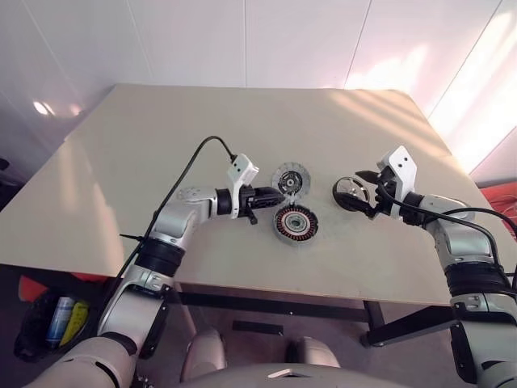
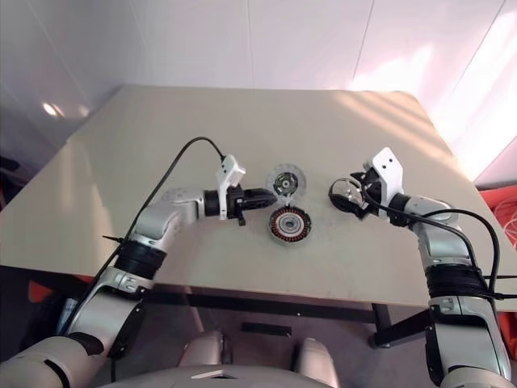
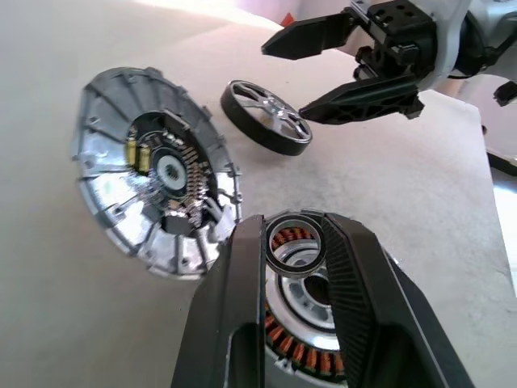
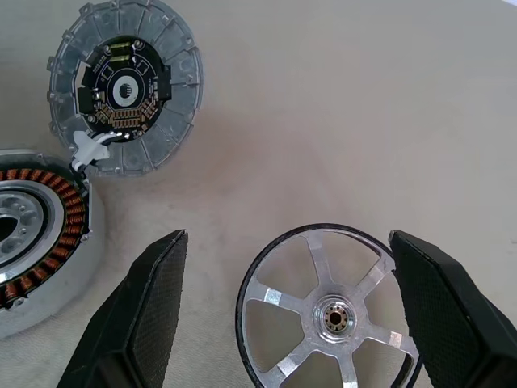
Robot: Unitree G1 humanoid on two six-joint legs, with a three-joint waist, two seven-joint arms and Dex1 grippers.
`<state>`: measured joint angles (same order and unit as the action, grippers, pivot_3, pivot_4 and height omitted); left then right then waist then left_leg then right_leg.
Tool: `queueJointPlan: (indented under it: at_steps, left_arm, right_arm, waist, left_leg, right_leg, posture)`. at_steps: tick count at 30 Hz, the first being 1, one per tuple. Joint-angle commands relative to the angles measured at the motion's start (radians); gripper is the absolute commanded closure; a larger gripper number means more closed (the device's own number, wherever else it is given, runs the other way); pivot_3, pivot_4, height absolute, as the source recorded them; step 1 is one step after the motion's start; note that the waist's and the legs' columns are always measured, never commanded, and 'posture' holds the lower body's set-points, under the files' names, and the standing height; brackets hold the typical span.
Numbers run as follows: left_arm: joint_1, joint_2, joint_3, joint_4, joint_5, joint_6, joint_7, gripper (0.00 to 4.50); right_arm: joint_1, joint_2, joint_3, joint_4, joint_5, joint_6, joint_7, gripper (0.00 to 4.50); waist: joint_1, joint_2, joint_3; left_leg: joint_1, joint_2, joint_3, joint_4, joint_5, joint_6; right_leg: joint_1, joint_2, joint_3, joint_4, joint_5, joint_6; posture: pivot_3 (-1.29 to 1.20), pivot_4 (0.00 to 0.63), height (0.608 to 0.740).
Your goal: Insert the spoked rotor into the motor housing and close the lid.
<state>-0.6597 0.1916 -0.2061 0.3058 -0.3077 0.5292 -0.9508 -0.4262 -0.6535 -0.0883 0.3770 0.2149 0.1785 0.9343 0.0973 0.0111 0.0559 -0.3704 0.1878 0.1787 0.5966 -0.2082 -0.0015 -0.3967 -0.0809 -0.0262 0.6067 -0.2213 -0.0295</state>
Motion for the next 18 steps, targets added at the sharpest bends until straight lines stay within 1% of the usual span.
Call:
queueJointPlan:
  at_steps: [1, 5, 11, 18]
  left_arm:
    - [-0.048, -0.007, -0.02, 0.02, 0.006, -0.021, -0.042, 3.79]
    - [-0.061, -0.016, -0.046, 0.041, 0.002, -0.008, -0.084, 3.79]
    - [-0.068, -0.024, -0.098, 0.096, 0.05, -0.046, -0.113, 3.79]
    - [-0.091, -0.038, -0.108, 0.172, 0.1, -0.115, -0.12, 3.79]
  right_arm:
    - [-0.003, 0.0, -0.023, -0.04, 0.016, -0.018, -0.012, 0.0]
    - [0.008, 0.0, -0.029, -0.05, 0.019, -0.02, -0.022, 0.0]
    - [0.016, 0.0, -0.036, -0.058, 0.023, -0.023, -0.037, 0.0]
    - [0.032, 0.007, -0.04, -0.075, 0.028, -0.023, -0.051, 0.0]
  waist:
    - [0.0, 0.0, 0.0]
    - [-0.001, 0.0, 0.0]
    - [0.0, 0.0, 0.0]
    - [0.001, 0.0, 0.0]
  left_leg:
    - [0.0, 0.0, 0.0, 0.0, 0.0, 0.0]
    - [0.0, 0.0, 0.0, 0.0, 0.001, 0.001]
    - [0.0, 0.0, 0.0, 0.0, 0.001, 0.001]
    - [0.0, 0.0, 0.0, 0.0, 0.001, 0.001]
  right_leg:
    - [0.0, 0.0, 0.0, 0.0, 0.0, 0.0]
    - [0.0, 0.0, 0.0, 0.0, 0.0, 0.0]
    - [0.0, 0.0, 0.0, 0.0, 0.0, 0.0]
    - [0.0, 0.0, 0.0, 0.0, 0.0, 0.0]
  posture:
    - [0.0, 0.0, 0.74]
    - [0.0, 0.0, 0.74]
    - [0.0, 0.0, 0.74]
    - [0.0, 0.0, 0.74]
